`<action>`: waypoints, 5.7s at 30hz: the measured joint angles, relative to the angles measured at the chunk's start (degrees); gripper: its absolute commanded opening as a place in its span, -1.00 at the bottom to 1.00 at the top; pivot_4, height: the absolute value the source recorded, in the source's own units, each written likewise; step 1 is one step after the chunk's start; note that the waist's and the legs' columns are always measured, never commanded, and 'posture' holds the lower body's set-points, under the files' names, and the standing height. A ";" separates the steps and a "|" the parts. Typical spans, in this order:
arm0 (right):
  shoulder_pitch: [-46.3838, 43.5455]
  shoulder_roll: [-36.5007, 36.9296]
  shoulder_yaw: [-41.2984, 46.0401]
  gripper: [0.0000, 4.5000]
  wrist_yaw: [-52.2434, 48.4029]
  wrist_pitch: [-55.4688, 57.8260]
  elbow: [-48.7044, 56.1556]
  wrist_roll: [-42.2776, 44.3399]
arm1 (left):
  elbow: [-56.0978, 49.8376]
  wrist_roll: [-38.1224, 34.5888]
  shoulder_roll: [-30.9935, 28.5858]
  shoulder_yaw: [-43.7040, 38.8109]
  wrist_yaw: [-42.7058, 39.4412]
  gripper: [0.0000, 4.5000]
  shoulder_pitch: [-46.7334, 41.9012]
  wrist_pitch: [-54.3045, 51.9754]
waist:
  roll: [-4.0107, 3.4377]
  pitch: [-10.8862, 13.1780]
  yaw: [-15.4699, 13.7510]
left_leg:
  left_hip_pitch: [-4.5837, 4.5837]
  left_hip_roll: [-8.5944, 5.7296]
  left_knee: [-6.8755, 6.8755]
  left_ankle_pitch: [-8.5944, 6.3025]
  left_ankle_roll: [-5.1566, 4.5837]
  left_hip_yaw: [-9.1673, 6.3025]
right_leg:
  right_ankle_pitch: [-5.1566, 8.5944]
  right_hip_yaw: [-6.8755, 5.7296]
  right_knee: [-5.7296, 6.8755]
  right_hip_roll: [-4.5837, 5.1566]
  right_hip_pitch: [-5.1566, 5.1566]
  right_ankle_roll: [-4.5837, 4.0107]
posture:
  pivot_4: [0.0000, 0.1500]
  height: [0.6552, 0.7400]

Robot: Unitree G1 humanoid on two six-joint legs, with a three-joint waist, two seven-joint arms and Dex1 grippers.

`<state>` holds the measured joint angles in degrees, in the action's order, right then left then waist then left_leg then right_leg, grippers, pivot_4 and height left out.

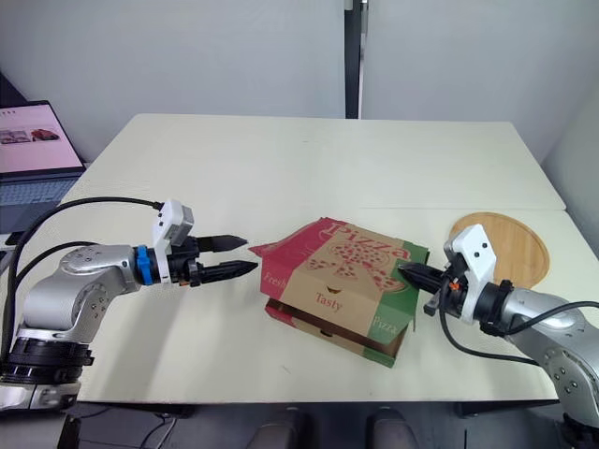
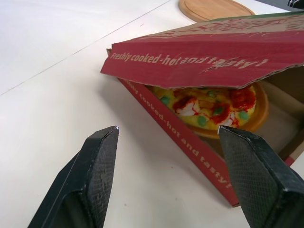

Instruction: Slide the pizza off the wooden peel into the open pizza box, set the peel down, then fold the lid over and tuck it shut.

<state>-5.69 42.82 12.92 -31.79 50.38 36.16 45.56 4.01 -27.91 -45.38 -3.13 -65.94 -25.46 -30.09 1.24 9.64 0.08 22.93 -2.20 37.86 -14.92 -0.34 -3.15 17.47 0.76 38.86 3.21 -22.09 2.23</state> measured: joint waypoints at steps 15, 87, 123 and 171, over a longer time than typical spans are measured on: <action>-0.23 0.81 -0.37 -1.00 -1.82 -0.66 -0.56 -1.56 | 9.98 4.57 -0.12 0.36 -2.52 0.54 -6.56 4.57 | 0.01 0.01 0.03 | 0.03 0.00 0.00 0.00 0.00 0.00 | 0.00 0.01 0.02 0.00 -0.05 0.00 | 1.00 0.81; -6.02 3.90 -2.42 -1.00 -5.70 -0.83 -3.94 -2.16 | 2.06 1.20 11.48 2.29 0.35 -0.99 -7.11 -3.43 | 0.02 0.01 0.03 | 0.03 -0.01 0.09 0.00 0.00 0.02 | 0.00 0.02 0.10 -0.02 -0.04 0.00 | 1.00 0.81; -5.52 6.31 -0.10 -1.00 -6.98 -1.05 -3.78 -3.70 | 11.96 10.34 10.01 6.21 -0.70 -0.99 -11.18 11.40 | 0.02 0.02 0.05 | 0.03 -0.03 0.09 0.01 0.00 0.03 | -0.01 0.04 0.11 -0.03 -0.05 0.00 | 1.00 0.81; 10.10 13.27 2.26 -1.00 -14.41 -8.55 -1.38 -15.03 | 18.48 17.83 12.00 7.71 -1.16 -0.35 -9.88 40.00 | 0.06 0.04 -0.02 | -0.01 0.00 0.14 0.01 -0.01 0.05 | -0.01 0.01 0.13 -0.05 0.01 0.01 | 1.00 0.81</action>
<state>4.41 56.09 15.18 -46.19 41.84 34.78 30.53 22.48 -10.08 -33.38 4.58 -67.10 -35.34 9.90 1.30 9.67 0.06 22.93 -2.21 37.99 -14.91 -0.35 -3.10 17.46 0.77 38.99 3.16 -22.07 2.24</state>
